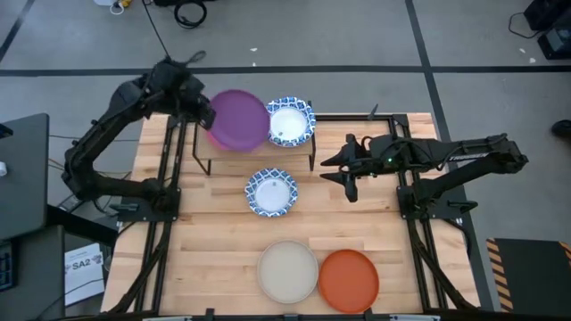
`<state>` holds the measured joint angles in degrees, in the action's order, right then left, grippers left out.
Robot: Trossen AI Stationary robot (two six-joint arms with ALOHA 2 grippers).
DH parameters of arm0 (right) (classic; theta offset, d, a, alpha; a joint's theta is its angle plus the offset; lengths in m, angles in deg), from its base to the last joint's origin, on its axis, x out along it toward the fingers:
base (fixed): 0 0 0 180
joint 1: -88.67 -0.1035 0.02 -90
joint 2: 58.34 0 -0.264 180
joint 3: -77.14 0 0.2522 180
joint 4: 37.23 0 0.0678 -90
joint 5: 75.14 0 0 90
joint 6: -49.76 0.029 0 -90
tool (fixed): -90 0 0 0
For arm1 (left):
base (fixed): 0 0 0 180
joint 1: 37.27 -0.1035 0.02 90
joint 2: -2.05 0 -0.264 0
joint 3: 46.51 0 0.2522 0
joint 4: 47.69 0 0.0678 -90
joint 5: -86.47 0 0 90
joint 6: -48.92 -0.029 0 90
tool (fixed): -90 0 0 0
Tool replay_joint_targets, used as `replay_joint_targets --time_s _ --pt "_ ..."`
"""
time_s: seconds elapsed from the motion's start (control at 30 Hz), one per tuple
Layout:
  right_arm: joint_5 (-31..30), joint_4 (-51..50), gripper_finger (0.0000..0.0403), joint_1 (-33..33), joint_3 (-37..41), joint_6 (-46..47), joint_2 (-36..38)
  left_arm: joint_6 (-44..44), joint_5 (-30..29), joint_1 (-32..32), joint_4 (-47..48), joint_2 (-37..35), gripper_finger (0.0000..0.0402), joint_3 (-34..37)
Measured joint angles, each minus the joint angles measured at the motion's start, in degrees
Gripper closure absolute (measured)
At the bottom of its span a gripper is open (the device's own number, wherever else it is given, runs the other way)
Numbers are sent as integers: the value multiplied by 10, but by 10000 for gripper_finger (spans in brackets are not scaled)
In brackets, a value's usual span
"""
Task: Place and stack plates onto a shelf
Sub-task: Stack the purple plate on top of the pink plate on the shelf
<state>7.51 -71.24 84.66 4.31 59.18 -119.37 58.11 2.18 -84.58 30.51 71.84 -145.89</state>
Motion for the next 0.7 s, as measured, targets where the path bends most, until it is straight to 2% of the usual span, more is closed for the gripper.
replay_joint_targets --time_s 0.13,0.3,0.4,0.7 --pt "0 0 229 0 0 -1 0 0 40 -74 3 11 383 0" --pt "0 0 229 0 0 -1 0 0 81 -134 21 46 383 0" --pt "0 0 229 0 0 -1 0 0 111 -155 39 70 383 0" --pt "0 0 229 0 0 -1 0 1 111 -179 86 145 383 0"
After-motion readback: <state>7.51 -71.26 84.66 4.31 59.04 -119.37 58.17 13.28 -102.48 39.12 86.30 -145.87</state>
